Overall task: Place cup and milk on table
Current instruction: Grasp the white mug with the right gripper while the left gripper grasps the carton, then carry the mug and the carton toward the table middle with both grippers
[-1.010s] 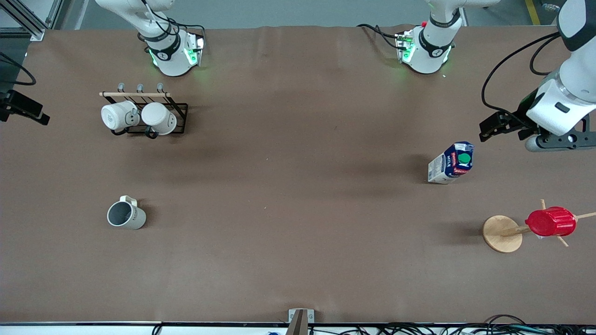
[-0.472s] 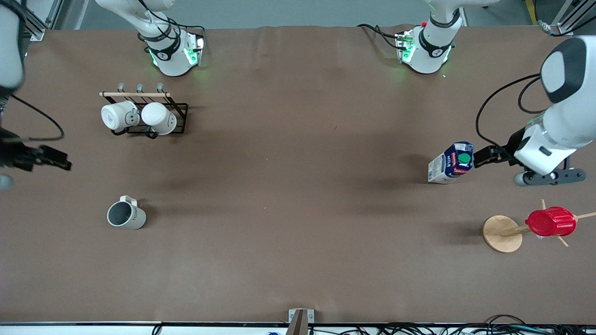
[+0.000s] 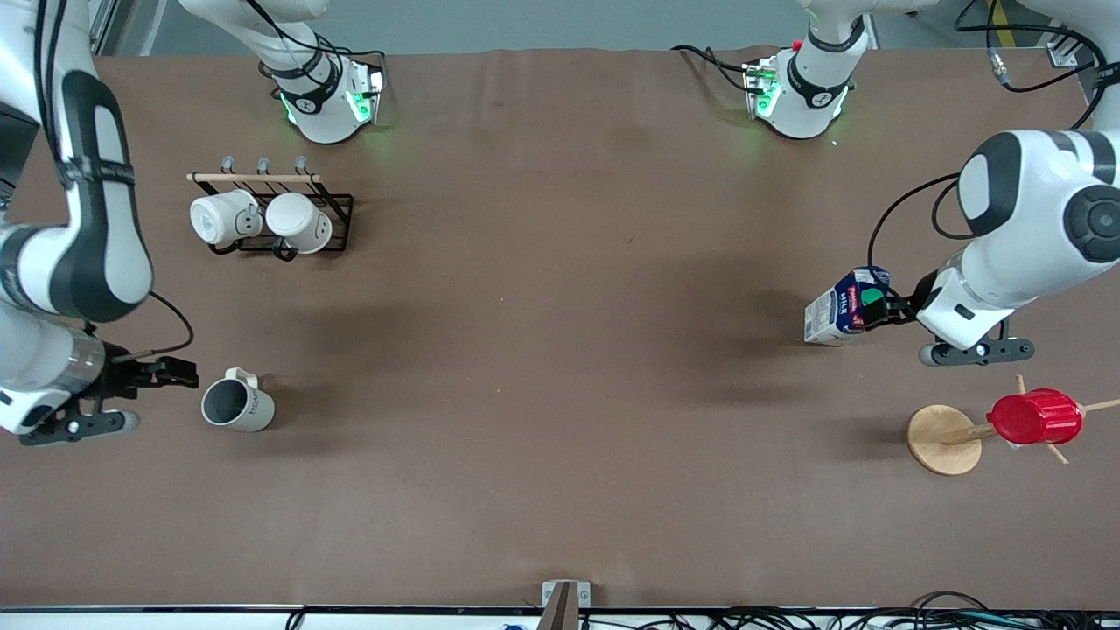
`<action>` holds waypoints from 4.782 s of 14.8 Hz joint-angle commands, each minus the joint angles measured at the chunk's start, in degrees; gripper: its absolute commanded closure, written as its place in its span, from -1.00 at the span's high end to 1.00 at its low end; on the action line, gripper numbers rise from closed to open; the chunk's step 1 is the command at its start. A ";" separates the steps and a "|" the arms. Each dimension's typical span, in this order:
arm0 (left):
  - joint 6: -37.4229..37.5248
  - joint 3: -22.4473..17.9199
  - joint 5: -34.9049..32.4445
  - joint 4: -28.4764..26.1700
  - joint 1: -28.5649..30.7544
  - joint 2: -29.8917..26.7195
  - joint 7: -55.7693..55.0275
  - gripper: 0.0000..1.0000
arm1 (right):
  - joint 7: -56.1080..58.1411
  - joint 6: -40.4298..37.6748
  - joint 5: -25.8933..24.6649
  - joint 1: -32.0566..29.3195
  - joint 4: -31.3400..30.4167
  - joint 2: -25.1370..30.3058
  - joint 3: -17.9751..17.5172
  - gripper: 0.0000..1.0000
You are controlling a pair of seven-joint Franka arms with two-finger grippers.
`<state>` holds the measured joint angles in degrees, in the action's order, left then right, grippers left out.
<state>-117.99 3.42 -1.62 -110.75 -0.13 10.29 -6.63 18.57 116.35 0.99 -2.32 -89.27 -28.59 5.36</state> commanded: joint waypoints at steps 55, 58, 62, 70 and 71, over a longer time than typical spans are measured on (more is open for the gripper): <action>5.66 0.54 -1.20 15.47 -9.17 11.32 -3.64 -0.82 | -62.96 13.64 -14.09 22.71 0.50 -12.89 -23.29 -0.84; 5.66 0.45 -1.37 16.27 -13.21 12.12 -6.45 -0.82 | -64.54 15.56 -14.17 23.59 0.24 -13.50 -23.29 -0.67; 5.75 0.71 -0.67 21.00 -15.50 14.66 -8.57 -0.81 | -64.72 15.93 -14.17 23.33 -0.29 -13.42 -23.29 0.46; 12.15 0.71 -0.67 31.01 -25.87 22.04 -20.07 -0.84 | -63.49 2.77 -14.09 16.06 0.24 -0.53 -22.59 1.00; 13.56 0.62 -0.67 33.21 -27.36 23.36 -21.74 -0.84 | -62.35 0.74 -14.09 13.86 0.24 2.55 -22.15 1.00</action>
<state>-108.89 4.38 -1.85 -85.12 -25.20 29.42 -25.63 -44.44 121.38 -12.19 16.20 -86.18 -34.45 -16.64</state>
